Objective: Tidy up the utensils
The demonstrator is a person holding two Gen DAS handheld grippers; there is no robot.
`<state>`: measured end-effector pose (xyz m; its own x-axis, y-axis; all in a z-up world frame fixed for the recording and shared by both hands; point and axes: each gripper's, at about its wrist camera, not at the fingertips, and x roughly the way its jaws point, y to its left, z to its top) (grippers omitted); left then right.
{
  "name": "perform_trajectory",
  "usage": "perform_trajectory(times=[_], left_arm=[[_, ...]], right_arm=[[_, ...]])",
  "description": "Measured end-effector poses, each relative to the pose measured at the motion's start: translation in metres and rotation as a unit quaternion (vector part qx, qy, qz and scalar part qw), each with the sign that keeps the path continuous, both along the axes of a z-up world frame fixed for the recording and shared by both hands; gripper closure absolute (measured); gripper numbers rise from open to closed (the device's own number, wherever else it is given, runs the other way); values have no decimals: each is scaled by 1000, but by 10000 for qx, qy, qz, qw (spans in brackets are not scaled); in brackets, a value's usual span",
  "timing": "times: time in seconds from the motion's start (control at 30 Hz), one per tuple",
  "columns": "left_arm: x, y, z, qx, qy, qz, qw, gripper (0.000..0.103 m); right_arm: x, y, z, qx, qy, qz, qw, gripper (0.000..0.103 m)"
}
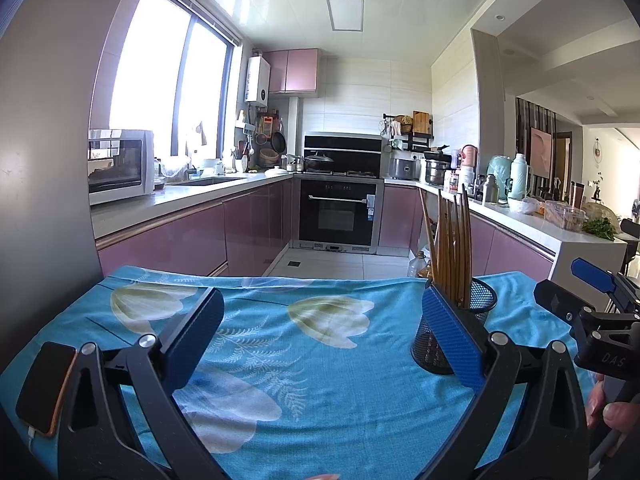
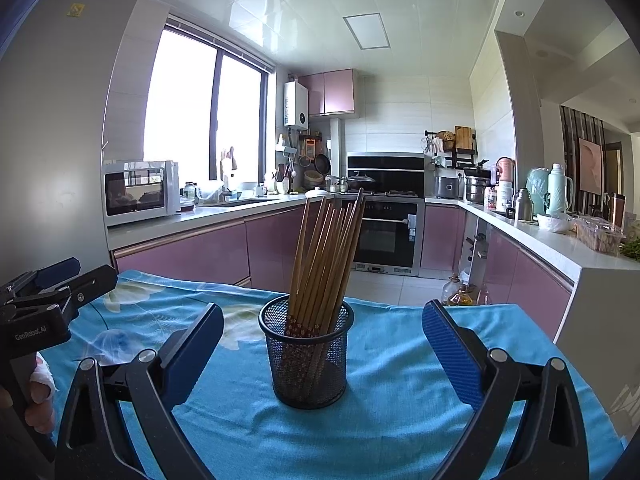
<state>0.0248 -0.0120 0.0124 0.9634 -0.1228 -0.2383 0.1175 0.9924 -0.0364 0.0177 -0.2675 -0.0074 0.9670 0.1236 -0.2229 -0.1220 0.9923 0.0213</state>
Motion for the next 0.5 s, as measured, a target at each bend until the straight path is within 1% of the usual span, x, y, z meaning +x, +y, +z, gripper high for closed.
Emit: perform_trajectory(times=[0.5], left_arm=[[1, 0, -2, -39, 28, -17, 10000, 5]], right_arm=[[0, 0, -1, -5, 48, -14, 10000, 7]])
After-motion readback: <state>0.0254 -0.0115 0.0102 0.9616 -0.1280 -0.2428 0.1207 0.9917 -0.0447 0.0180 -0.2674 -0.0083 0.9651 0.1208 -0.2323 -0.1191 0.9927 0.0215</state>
